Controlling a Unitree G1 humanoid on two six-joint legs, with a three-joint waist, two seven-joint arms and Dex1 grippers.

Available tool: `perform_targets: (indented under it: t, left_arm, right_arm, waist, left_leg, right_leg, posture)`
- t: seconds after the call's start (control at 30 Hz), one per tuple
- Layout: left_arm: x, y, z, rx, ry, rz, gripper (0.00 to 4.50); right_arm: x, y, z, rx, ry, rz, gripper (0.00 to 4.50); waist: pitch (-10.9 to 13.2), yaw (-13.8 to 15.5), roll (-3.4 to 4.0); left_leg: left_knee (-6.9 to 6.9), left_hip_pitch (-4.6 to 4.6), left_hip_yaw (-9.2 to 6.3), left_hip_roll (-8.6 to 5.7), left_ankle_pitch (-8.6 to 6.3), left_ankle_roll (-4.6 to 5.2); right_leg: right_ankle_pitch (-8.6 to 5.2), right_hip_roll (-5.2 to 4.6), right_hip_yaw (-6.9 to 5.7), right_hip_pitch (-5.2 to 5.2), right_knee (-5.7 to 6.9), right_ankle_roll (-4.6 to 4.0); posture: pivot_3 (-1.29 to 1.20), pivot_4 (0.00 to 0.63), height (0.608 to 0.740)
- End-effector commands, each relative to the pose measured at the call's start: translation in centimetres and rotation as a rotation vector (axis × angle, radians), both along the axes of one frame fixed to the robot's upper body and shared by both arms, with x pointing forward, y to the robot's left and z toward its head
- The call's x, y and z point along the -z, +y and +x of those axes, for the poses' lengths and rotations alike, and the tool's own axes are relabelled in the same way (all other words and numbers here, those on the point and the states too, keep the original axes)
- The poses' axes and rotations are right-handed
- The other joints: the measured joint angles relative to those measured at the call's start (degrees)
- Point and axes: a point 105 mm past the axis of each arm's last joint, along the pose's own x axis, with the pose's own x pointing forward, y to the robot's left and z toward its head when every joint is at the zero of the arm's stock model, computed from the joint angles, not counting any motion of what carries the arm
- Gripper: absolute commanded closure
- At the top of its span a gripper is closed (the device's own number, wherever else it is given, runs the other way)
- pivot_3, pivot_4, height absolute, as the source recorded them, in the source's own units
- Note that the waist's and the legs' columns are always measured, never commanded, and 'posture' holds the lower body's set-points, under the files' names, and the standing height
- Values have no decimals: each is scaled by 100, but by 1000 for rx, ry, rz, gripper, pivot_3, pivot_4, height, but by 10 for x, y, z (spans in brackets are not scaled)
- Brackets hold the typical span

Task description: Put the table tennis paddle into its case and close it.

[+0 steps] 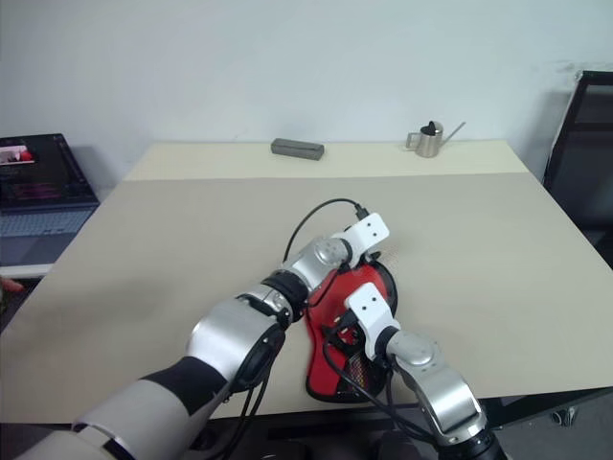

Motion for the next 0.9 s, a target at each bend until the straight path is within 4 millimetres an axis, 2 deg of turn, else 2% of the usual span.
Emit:
perform_targets:
  t: [0.03, 0.13, 0.23, 0.4, 0.53, 0.67, 0.77, 0.83, 0.9]
  left_arm:
    - [-27, -6, 5, 16, -30, -81, 50]
    - [-42, 5, 12, -9, -48, -133, 50]
    - [-60, 26, 24, -72, -101, -167, 50]
    - [-85, 68, 38, -162, -169, -229, 50]
    - [-103, 114, 41, -185, -164, -361, 50]
    - [-110, 146, 28, -65, -105, -535, 50]
    - [-97, 179, 1, 55, -28, -592, 50]
    - [-89, 188, -12, 80, 9, -599, 50]
    - [-79, 200, -35, 84, 32, -605, 50]
  right_arm:
    - [43, -1, -10, -19, 178, -71, 0]
    - [42, -2, -4, -31, 171, -77, 0]
    - [41, -2, 2, -44, 163, -82, 0]
    - [40, -2, 10, -75, 151, -96, 0]
    - [39, -3, 15, -100, 143, -98, 0]
    - [39, -11, 20, -109, 144, -104, 0]
    - [37, -20, 24, -106, 147, -106, 0]
    - [36, -27, 27, -104, 152, -106, 0]
    - [33, -33, 28, -111, 156, -103, 0]
  waist:
    - [0, -10, 0]
    - [0, -32, 0]
    - [0, -49, 1]
    - [0, -46, 1]
    - [0, -48, 1]
    - [-2, -47, 4]
    - [-10, -54, 16]
    - [-10, -40, 16]
    - [-11, -18, 13]
  left_leg:
    - [0, 2, 0, 1, 0, 0]
    - [-1, 4, 2, 2, 1, -1]
    - [0, 9, 1, 5, 1, -1]
    - [-2, 18, -4, 6, 2, -2]
    - [-3, 17, -3, 5, 2, -2]
    - [-14, 22, -3, 7, 3, -3]
    - [-23, 30, 0, 7, 2, -3]
    - [-34, 35, 2, 15, 3, -2]
    - [-37, 33, -3, 21, 2, -2]
  right_leg:
    - [0, 1, 0, 0, 1, 0]
    - [0, 2, 0, 1, 2, 1]
    - [1, 3, 3, 1, 4, 2]
    - [1, 4, 5, 6, 5, 2]
    - [3, 3, 7, 4, 3, 3]
    - [3, 4, 7, 2, 4, 3]
    - [3, 1, 14, 7, 3, 1]
    - [7, -1, 24, 8, 3, -8]
    - [16, -2, 20, 6, -1, -22]
  posture:
    - [0, 150, 740]
    - [0, 150, 740]
    - [0, 150, 740]
    - [0, 150, 740]
    - [0, 150, 740]
    - [0, 150, 740]
    - [0, 150, 740]
    - [0, 150, 740]
    - [0, 150, 740]
